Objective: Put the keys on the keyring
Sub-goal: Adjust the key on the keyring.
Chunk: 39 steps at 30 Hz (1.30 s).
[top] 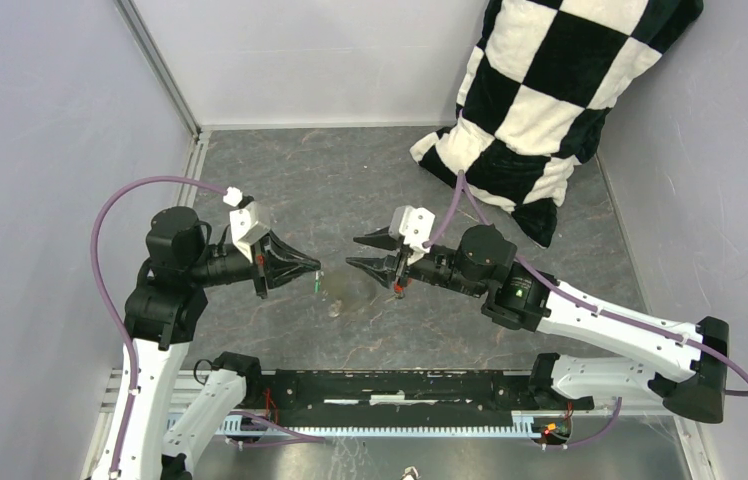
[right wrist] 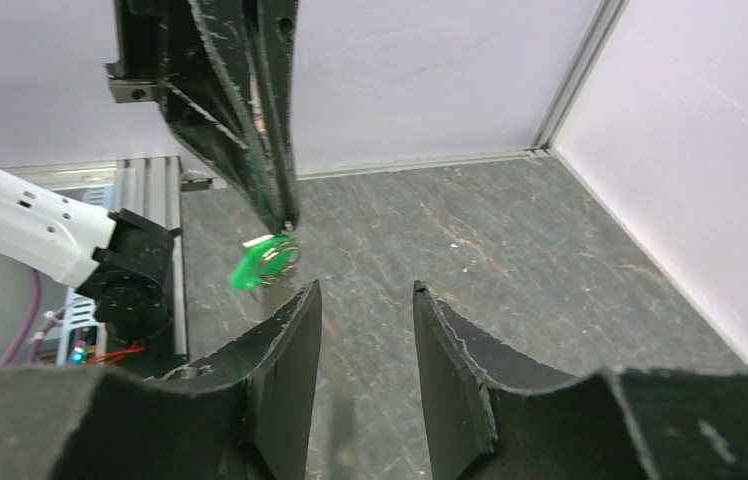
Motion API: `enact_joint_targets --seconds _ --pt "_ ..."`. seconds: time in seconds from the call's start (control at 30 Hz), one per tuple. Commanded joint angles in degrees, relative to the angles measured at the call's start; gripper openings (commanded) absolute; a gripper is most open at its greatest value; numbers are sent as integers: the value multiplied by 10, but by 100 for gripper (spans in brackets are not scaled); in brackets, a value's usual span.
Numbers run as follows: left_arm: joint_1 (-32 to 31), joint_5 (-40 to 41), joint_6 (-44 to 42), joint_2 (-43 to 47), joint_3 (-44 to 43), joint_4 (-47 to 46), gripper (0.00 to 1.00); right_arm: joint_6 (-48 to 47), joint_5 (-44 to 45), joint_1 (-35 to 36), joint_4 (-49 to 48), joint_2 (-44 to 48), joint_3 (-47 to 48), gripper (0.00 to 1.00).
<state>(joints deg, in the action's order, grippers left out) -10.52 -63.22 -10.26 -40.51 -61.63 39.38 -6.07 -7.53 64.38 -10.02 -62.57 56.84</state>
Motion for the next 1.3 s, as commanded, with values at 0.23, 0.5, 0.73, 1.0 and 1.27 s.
enact_joint_targets --seconds 0.23,0.5,0.73,1.0,1.27 --pt "0 107 155 5 20 -90 2 125 -40 9 6 -41 53 40" --pt "0 111 167 5 20 -96 2 134 -21 15 4 -81 69 29" --pt "0 117 174 5 23 -97 2 152 -5 19 -16 -101 75 26" --pt "0 118 190 4 22 -106 2 133 38 27 -2 -117 95 26" --pt "0 130 217 5 30 -123 2 115 60 40 6 -136 108 26"
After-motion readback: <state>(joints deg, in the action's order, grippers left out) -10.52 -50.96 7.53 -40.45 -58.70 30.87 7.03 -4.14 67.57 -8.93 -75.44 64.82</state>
